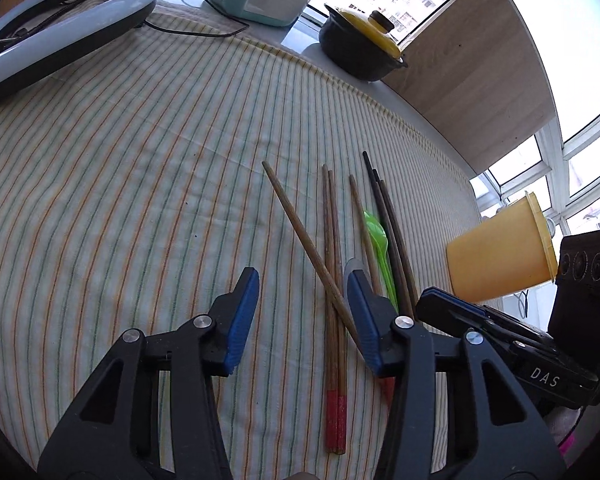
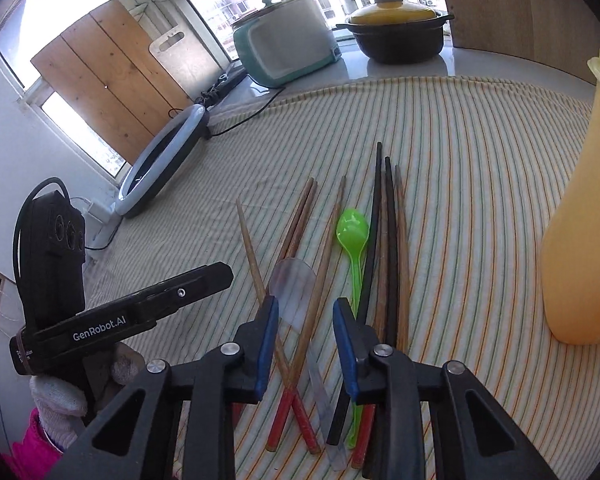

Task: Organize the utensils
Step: 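Grasp a wooden chopstick with the right tool while the left tool approaches the pile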

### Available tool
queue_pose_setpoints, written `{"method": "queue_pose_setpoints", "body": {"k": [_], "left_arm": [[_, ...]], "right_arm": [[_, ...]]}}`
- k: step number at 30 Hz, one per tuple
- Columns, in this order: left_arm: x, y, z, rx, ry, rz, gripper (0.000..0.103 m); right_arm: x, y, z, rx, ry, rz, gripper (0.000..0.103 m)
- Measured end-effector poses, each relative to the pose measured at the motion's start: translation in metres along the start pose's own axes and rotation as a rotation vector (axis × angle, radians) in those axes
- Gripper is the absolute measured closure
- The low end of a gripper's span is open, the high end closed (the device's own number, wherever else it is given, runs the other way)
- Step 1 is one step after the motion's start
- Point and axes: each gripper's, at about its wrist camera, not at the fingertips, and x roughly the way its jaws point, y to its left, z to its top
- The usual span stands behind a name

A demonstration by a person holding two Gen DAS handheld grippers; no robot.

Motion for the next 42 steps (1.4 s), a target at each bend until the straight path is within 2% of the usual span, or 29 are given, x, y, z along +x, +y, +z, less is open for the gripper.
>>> {"method": "queue_pose_setpoints", "body": {"k": [7,12,25,29,36,42], "left_arm": [[0.014,0.004,0.012,-0.056,0.042,-0.038,0.066],[0.019,0.005,0.018,-0.079,0.042,-0.050,0.069],[0.025,0.007,0.024,-0.082,0.051,-0.053,0.076],[0.029,0.008,0.027,-0.082,0.056,-0.055,0.084],[0.033,0.007,0.028,-0.070,0.048,-0.053,0.091],[0.029,0.007,0.028,-0.065,0.035,-0.062,0.093]], "right_arm": [[0.019,-0.006,0.022,0.070,0.038,0.039,0.082],[0.032,-0.010,0.028,0.089,0.061,0.014,0.085],[0.056,-0.016,0.040,0.115,0.102,-0.016,0.087],[0.059,-0.014,0.044,0.107,0.106,-0.030,0.088],[0.062,-0.014,0.047,0.089,0.111,-0.061,0.098],[0.056,-0.019,0.045,0.097,0.104,-0.044,0.099]]}}
